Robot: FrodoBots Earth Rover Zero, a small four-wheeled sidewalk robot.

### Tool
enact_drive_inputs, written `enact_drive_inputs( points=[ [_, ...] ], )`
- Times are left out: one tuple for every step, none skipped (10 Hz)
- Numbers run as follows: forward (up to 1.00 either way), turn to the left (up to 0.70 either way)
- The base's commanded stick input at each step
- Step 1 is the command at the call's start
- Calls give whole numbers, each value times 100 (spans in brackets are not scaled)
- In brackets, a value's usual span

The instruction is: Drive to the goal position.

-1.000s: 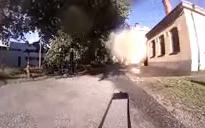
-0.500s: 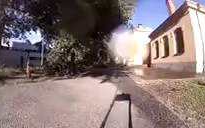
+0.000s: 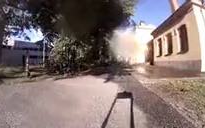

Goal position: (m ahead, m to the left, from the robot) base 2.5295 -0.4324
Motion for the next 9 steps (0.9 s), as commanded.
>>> enact_drive_inputs(
  points=[
    [50, 2],
    [50, 7],
    [50, 6],
    [50, 6],
    [50, 6],
    [50, 4],
    [50, 0],
    [50, 0],
    [50, 0]
  ],
)
